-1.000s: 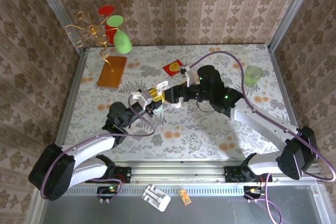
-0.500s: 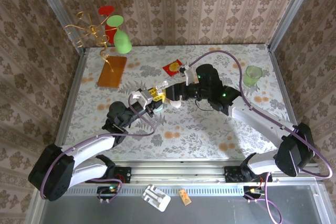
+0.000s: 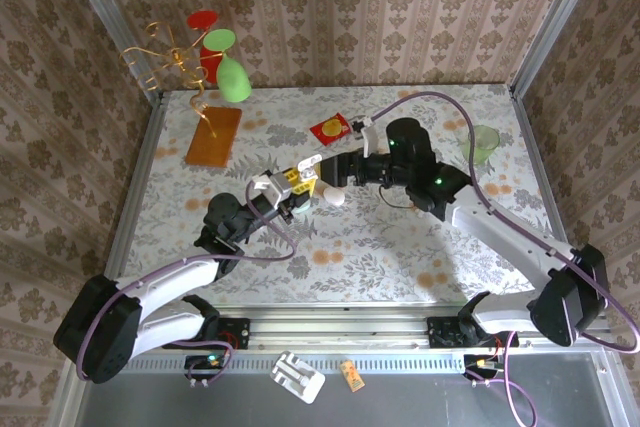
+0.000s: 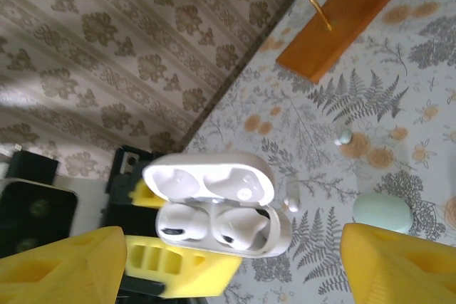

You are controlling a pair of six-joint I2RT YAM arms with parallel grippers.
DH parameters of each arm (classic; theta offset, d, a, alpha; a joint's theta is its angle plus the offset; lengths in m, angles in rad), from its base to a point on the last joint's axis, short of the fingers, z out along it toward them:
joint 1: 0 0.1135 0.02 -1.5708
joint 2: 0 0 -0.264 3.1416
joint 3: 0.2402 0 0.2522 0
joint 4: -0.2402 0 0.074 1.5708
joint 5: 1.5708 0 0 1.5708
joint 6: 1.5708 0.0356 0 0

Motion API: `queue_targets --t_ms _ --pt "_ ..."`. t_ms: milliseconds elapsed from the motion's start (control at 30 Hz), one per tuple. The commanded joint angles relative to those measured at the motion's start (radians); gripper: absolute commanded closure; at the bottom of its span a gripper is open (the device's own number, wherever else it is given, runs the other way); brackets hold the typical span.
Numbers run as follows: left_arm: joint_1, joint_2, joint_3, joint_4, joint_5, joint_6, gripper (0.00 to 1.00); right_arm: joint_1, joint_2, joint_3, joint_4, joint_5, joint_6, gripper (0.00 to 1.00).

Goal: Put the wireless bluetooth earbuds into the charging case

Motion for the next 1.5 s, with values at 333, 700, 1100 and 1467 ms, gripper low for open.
queue_targets --t_ms 333,700,1100,1467 --pt "-0.008 -0.073 0.034 -0.216 -0.034 0.414 1.0 -0.018 0.188 0.264 -0.366 0.119 0.033 0.23" --pt "-0.007 -0.066 0.037 -0.217 -0.058 0.41 1.0 -0.017 0.21 0.217 -0.367 0.048 0.009 0.22" --pt "-0.008 -0.064 0.058 -0.24 -0.115 0.311 1.0 -0.017 0.147 0.166 -0.409 0.021 -0.066 0.21" --pt "-0.008 -0.042 0.044 -0.229 -0.087 0.285 1.0 -0.032 0.052 0.112 -0.322 0.06 -0.053 0.22"
